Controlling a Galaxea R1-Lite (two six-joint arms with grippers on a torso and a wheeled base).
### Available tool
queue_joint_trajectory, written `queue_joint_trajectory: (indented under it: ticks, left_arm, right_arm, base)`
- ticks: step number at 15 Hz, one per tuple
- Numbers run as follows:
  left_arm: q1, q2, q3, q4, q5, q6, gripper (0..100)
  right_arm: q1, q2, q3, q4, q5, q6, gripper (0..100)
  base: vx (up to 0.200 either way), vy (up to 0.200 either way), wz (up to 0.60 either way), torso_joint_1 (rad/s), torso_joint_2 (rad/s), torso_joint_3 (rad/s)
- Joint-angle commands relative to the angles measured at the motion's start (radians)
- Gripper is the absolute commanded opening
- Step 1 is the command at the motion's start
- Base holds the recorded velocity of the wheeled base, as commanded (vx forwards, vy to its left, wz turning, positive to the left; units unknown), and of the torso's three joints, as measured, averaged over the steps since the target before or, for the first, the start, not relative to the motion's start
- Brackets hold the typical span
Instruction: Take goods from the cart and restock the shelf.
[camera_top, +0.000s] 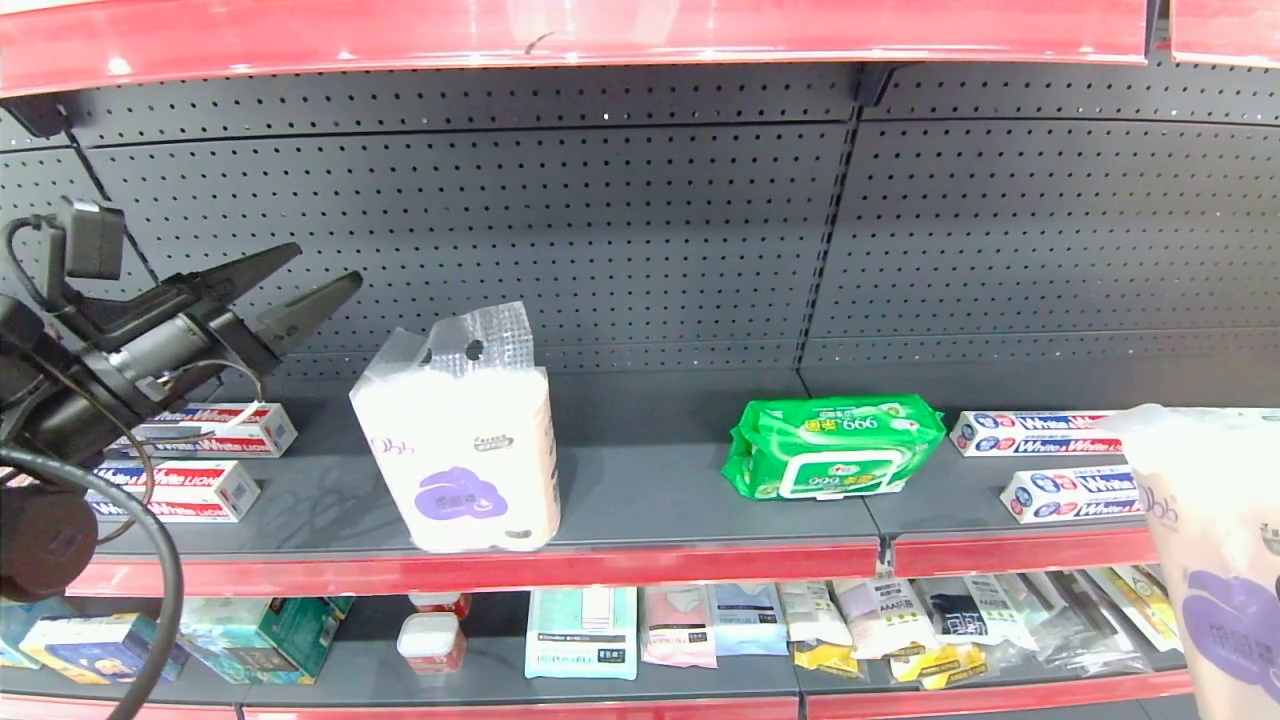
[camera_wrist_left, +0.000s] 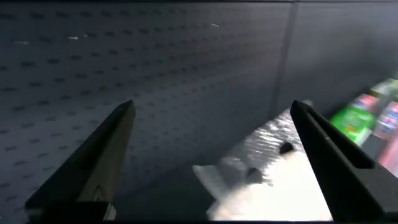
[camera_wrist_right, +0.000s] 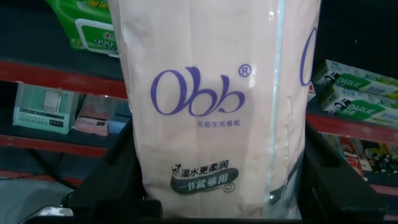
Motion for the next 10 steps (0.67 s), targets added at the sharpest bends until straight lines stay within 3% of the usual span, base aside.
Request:
queue_joint_trajectory:
  ticks: [1,4,7,8,9,10]
  left_arm:
    - [0.014,-0.02,0.003,-0.002,0.035,0.004,100]
    - [-0.003,-0.015,-0.01,-0.002,0.251,0.022,100]
    - [0.006,-0.021,-0.006,0.037,0.401,0.053,100]
    - [0.012,-0.034,-0.007,0.09,0.535,0.081,100]
    - [0.011,-0.063,0.0,0.17,0.656,0.082,100]
    - [0.012,-0.077,0.0,0.204,0.681,0.082,100]
  right_arm:
    - [0.001,-0.029,0.001,0.0,0.001,-0.001,0]
    - [0.001,-0.039,0.001,0.0,0.0,-0.001,0]
    - [0.001,-0.058,-0.002,0.001,-0.003,-0.002,0]
    - [0.001,-0.062,-0.006,0.006,-0.005,-0.002,0]
    - [-0.002,-0.062,-0.008,0.004,-0.006,-0.001,0]
    - [-0.002,-0.062,-0.006,0.004,-0.006,-0.001,0]
  base:
    - [0.0,0.0,0.0,0.0,0.0,0.0]
    - [0.0,0.0,0.0,0.0,0.0,0.0]
    - [0.0,0.0,0.0,0.0,0.0,0.0]
    - [0.0,0.0,0.0,0.0,0.0,0.0]
    - [0.0,0.0,0.0,0.0,0.0,0.0]
    - [0.0,0.0,0.0,0.0,0.0,0.0]
